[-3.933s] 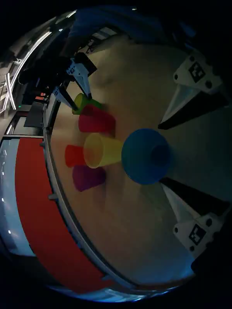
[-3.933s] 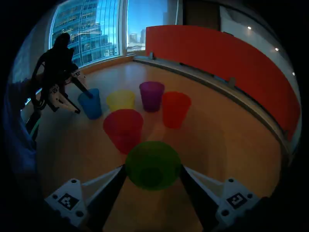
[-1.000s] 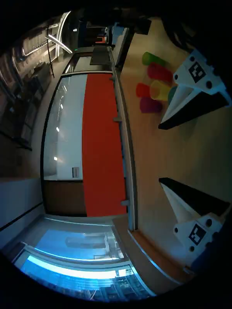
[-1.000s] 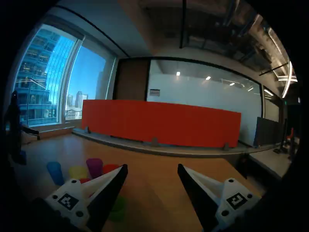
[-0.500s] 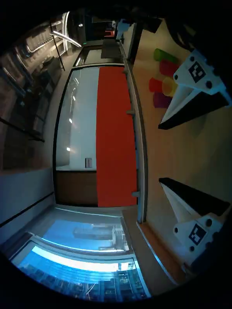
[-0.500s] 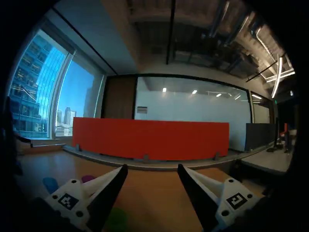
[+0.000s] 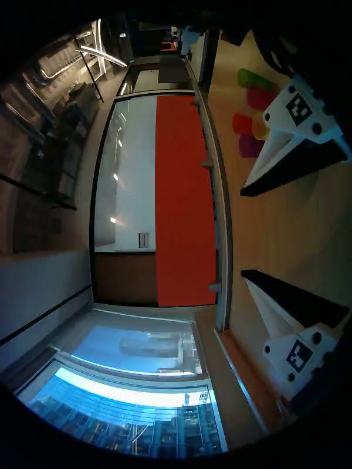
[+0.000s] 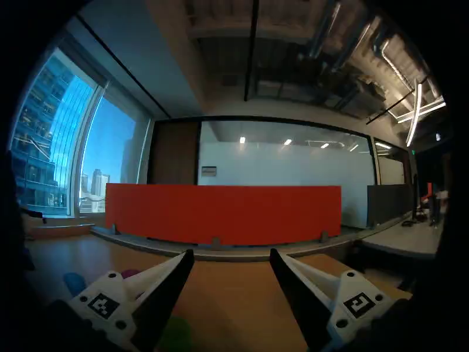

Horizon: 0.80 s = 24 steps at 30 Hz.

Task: Pour water

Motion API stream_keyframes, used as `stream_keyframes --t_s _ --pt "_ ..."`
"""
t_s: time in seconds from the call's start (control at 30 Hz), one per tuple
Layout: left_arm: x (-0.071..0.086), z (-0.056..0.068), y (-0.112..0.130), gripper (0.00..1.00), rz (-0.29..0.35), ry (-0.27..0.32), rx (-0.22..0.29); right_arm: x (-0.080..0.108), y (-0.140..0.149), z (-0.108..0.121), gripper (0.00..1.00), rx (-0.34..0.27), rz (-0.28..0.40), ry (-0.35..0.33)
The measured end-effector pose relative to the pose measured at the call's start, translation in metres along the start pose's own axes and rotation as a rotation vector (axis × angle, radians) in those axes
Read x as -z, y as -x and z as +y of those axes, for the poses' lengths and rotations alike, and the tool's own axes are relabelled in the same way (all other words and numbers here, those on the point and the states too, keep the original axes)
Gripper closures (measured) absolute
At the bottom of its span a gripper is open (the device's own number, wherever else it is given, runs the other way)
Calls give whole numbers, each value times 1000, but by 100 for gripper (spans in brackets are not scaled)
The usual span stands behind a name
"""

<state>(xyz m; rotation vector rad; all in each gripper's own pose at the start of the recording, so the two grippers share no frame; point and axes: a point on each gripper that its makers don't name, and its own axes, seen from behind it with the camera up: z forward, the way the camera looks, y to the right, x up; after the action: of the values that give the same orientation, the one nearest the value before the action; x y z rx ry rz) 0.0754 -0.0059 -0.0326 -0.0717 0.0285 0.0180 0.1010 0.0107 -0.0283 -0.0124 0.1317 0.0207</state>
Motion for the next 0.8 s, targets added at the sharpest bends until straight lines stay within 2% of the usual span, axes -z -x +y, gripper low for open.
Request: stream_keyframes --t_s 0.4,0.8 --pt "-3 -5 -2 8 35 -52 -24 4 12 6 0 -2 -20 22" --pt "-5 -5 12 8 38 -83 -46 10 10 14 0 -35 -12 47"
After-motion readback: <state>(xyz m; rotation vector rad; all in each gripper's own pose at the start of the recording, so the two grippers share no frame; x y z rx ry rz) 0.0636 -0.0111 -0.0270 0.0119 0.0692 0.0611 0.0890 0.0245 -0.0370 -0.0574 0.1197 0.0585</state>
